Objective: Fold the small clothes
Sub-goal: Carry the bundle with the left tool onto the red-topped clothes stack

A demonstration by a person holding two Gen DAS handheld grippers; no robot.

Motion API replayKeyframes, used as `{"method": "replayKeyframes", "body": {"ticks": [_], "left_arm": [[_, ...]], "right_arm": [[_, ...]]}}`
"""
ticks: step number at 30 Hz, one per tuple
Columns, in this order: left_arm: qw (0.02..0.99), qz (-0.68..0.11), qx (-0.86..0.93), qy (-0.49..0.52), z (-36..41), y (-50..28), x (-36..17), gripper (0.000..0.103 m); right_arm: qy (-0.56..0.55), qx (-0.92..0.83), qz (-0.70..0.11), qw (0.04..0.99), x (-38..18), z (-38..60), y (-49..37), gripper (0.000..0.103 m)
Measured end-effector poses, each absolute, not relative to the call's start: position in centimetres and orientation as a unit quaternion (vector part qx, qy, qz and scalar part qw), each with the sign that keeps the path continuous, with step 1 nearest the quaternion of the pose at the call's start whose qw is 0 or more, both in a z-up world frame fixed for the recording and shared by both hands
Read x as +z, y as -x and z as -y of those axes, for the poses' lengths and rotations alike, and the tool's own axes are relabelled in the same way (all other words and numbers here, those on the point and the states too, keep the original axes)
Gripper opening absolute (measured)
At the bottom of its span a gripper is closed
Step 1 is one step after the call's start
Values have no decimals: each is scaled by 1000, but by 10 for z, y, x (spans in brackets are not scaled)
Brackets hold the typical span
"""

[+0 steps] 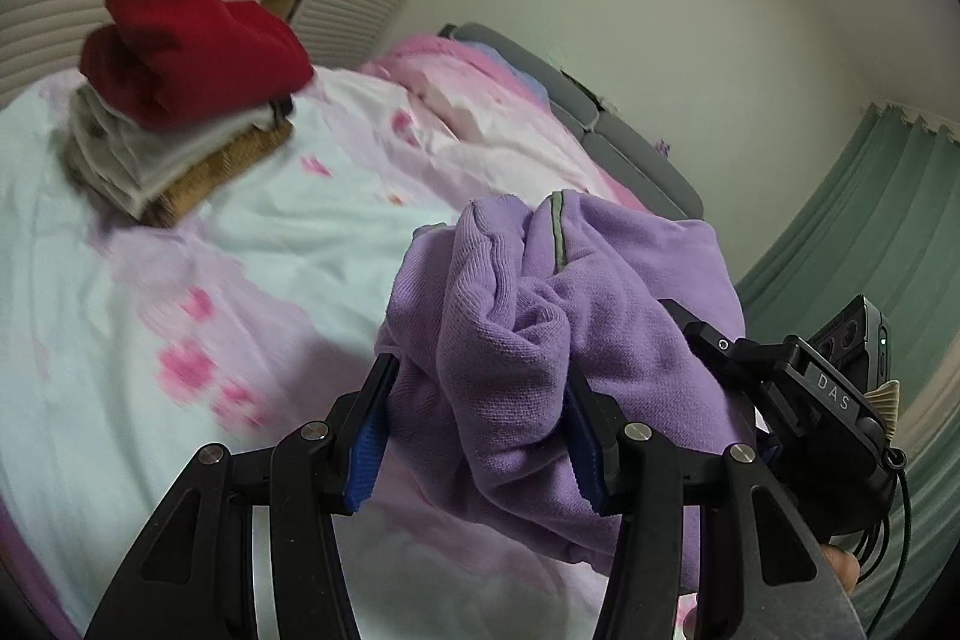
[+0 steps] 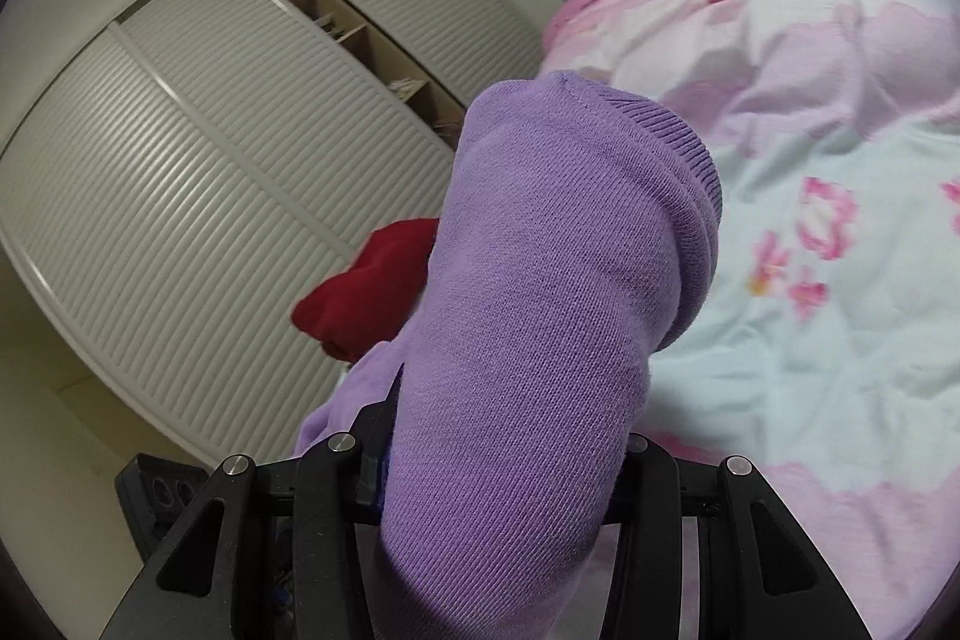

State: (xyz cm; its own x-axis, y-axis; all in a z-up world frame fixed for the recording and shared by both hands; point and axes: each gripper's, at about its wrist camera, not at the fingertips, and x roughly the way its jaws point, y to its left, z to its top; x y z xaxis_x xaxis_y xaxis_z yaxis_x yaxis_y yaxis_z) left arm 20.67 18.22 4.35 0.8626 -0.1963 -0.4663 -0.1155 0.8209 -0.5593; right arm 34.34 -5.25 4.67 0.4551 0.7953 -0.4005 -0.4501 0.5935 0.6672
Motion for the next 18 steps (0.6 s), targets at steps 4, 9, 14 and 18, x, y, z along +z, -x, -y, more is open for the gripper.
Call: {"method": "replayKeyframes", "body": {"ticks": [4, 9, 14, 18], "left_arm": [[919, -248, -5, 306, -223, -205, 52, 51], [921, -233, 23, 311, -282, -204, 63, 51], [925, -215, 50, 310, -344, -218, 83, 51], [927, -199, 75, 308, -395, -231, 106, 51]], "right_arm": [[-228, 401, -357, 812, 56, 12, -351, 45], [-216, 430, -358, 800, 64, -53, -367, 45], [-211, 461, -354, 786, 78, -124, -392, 45], [-210, 486, -351, 772, 92, -179, -417, 45]]}}
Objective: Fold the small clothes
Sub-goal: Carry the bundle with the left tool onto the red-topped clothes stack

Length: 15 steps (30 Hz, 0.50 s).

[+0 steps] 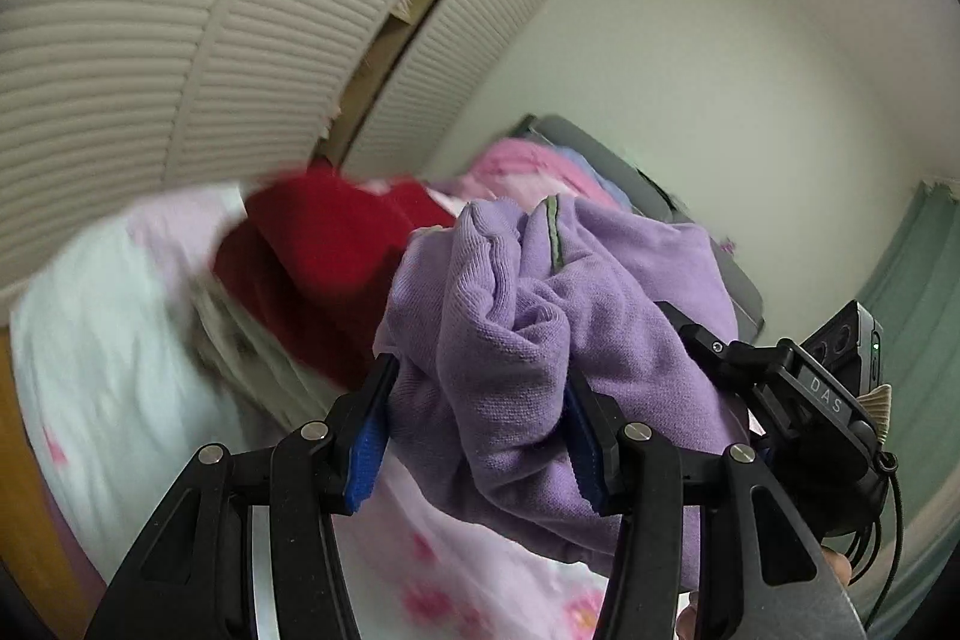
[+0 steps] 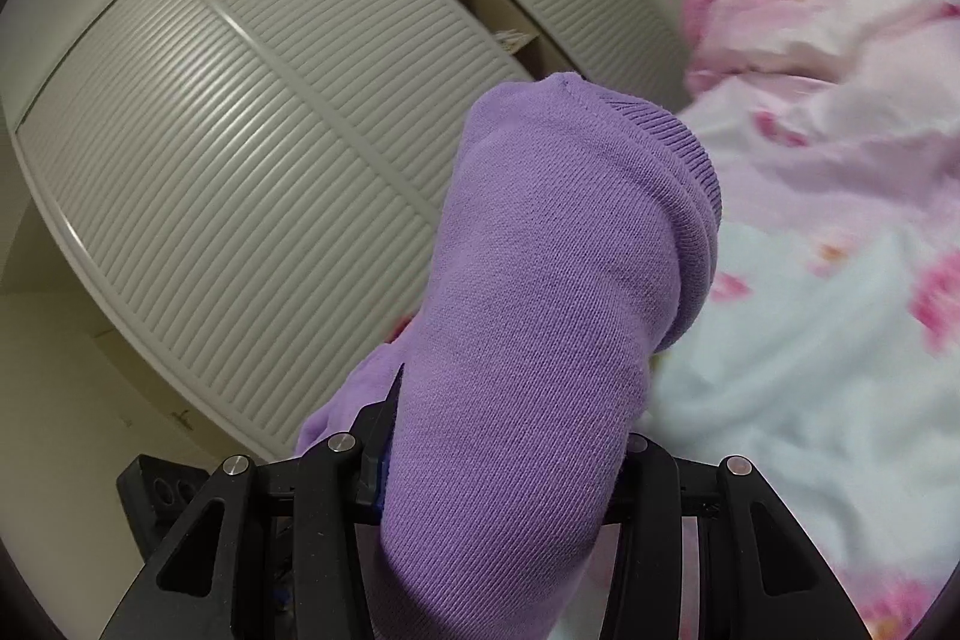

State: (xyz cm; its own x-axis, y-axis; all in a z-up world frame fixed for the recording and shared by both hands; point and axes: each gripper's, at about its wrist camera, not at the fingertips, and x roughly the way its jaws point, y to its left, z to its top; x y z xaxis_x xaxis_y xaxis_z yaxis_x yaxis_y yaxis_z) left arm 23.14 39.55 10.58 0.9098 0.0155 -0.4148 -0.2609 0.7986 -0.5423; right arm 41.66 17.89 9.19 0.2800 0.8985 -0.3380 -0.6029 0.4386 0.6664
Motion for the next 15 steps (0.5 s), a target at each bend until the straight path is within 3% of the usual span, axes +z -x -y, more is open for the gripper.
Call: {"method": "replayKeyframes", "body": {"ticks": [9, 15], "left_arm": [[931, -183, 122, 292, -490, -283, 137, 51], [915, -228, 136, 303, -518, -317, 101, 52]], "right_arm": [[-206, 515, -360, 751, 121, -296, -478, 45], [-216, 488, -440, 722, 78, -336, -525, 45]]}}
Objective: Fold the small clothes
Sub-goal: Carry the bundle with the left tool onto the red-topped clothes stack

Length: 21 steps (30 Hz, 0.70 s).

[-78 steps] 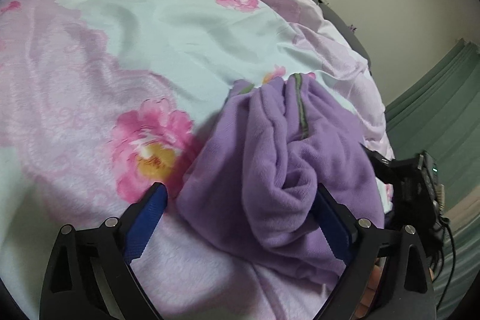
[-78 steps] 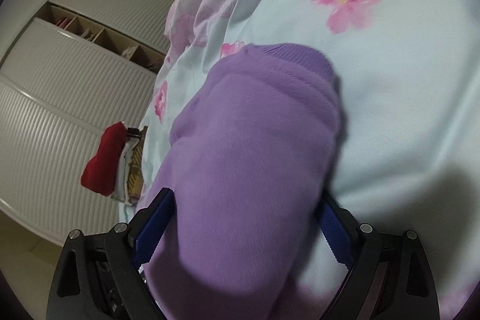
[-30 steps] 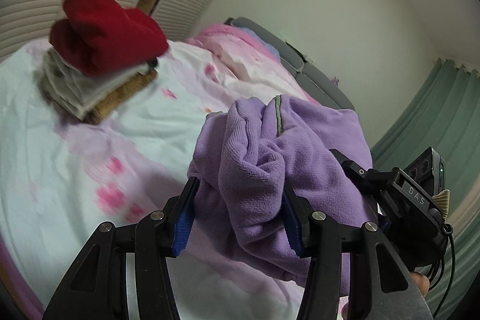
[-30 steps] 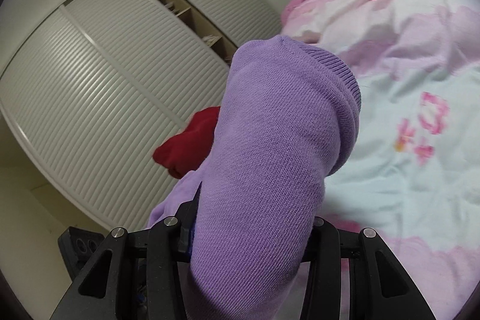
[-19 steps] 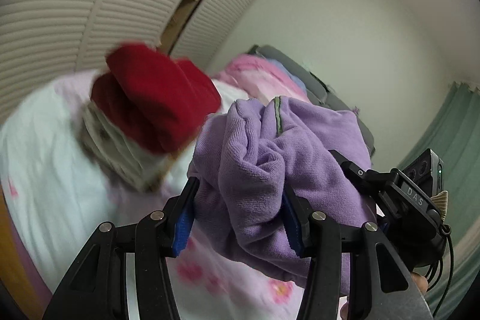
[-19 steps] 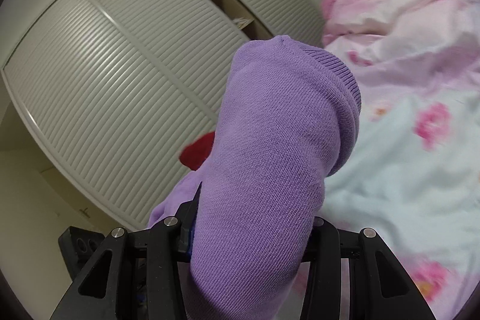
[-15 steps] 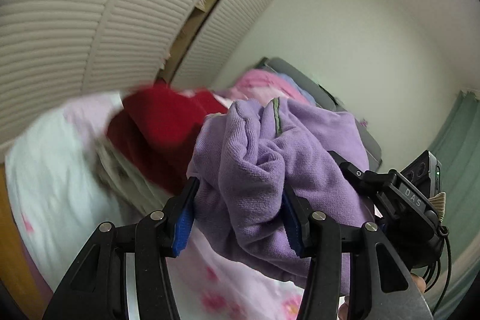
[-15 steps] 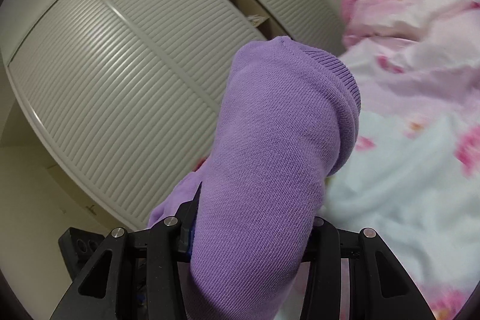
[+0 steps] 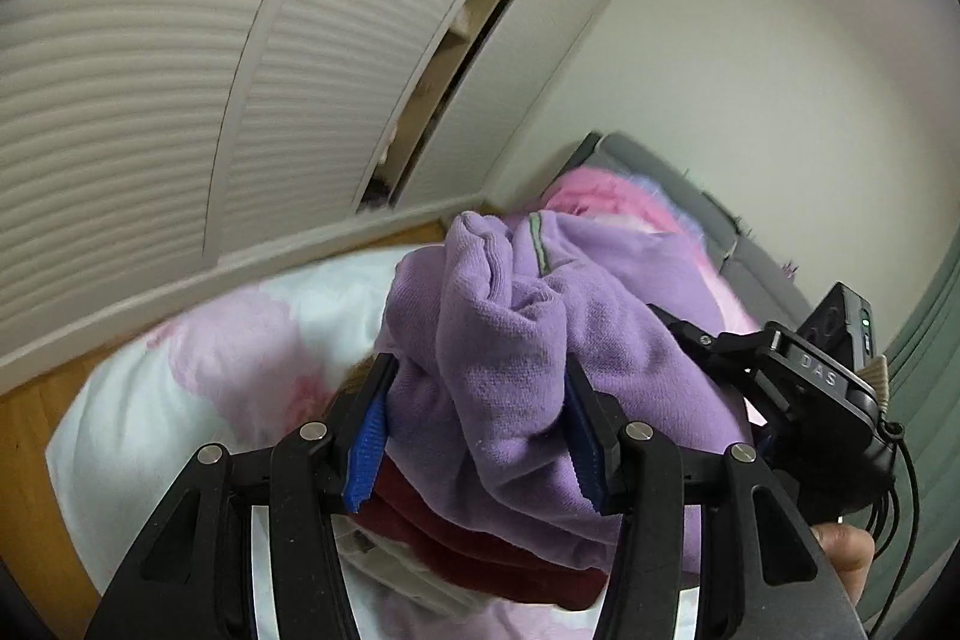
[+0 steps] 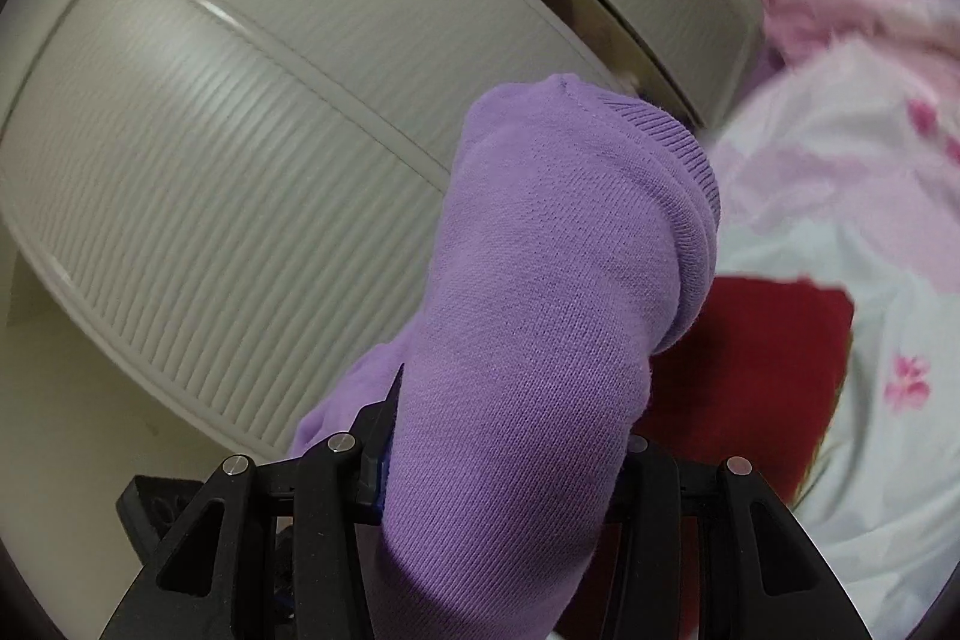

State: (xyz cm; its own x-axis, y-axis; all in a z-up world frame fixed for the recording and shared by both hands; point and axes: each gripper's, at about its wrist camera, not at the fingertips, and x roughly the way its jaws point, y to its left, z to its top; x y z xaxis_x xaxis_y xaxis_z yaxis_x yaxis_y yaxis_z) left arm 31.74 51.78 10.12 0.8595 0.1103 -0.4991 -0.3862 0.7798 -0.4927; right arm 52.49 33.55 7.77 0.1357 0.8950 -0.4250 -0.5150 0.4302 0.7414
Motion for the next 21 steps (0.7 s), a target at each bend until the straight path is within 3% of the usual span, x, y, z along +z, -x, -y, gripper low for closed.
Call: {"method": "replayKeyframes", "body": {"ticks": [5, 6, 12, 16, 21], "left_arm": [[910, -236, 148, 306, -517, -323, 66, 56], [911, -236, 147, 305, -516, -324, 64, 56], [915, -227, 136, 304, -517, -318, 80, 68], [917, -226, 139, 299, -510, -314, 93, 74], [917, -224, 145, 298, -505, -306, 107, 76]], "right_arm": [[-213, 451, -483, 720, 34, -344, -536, 51], [-210, 447, -480, 725, 32, -341, -537, 60], [-196, 423, -473, 748, 54, -339, -536, 78], [-177, 393, -479, 765, 76, -332, -534, 85], [-148, 367, -464, 793, 99, -314, -524, 86]]}}
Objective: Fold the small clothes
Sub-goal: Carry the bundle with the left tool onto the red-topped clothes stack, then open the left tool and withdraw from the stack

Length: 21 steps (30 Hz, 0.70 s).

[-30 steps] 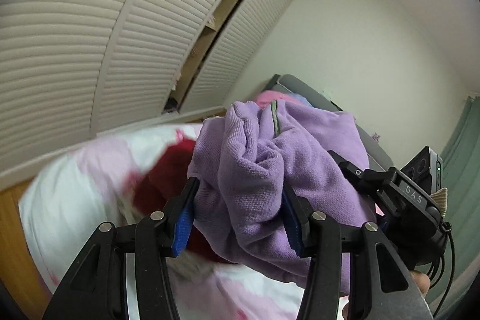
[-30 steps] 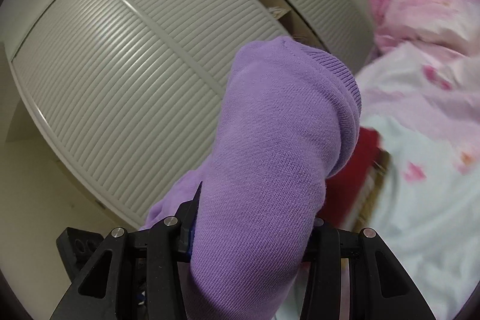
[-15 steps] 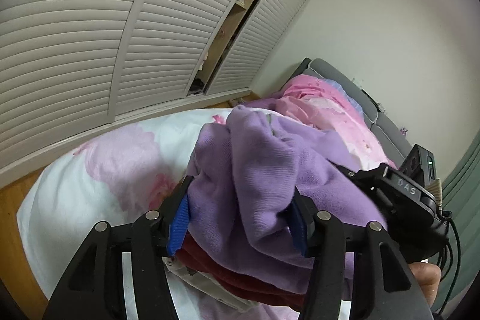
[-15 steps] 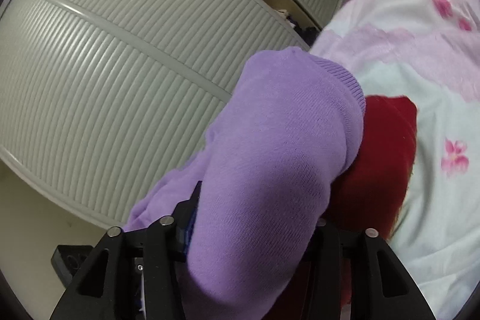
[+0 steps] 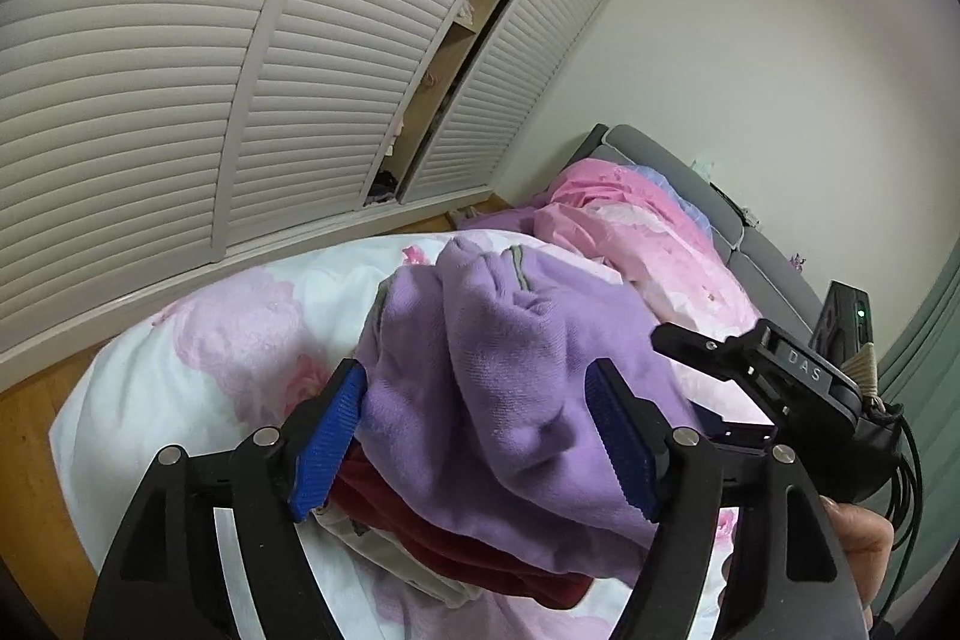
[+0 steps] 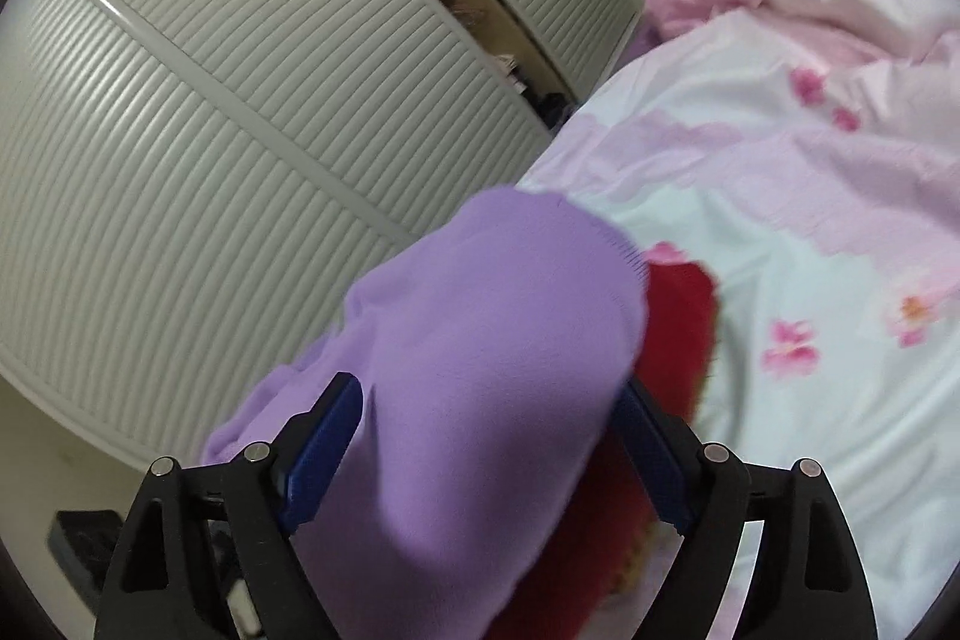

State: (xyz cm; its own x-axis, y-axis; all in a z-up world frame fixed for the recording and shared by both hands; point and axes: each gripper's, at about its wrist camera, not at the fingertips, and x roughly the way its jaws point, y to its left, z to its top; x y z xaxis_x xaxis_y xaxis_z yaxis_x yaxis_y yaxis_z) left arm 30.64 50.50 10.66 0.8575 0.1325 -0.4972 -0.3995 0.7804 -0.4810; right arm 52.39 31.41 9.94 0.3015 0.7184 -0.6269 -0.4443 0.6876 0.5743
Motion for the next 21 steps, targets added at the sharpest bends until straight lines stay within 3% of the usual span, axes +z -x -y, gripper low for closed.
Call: {"method": "replayKeyframes", "body": {"ticks": [3, 12, 21], "left_arm": [[921, -210, 153, 289, -499, -295, 122, 81], [938, -196, 159, 238, -458, -263, 159, 82], [954, -185, 147, 188, -384, -215, 181, 84]], "right_arm": [[-147, 365, -453, 800, 113, -302, -516, 87], [-122, 376, -412, 821, 149, -270, -467, 87], [-91, 361, -364, 854, 165, -176, -388, 87]]}}
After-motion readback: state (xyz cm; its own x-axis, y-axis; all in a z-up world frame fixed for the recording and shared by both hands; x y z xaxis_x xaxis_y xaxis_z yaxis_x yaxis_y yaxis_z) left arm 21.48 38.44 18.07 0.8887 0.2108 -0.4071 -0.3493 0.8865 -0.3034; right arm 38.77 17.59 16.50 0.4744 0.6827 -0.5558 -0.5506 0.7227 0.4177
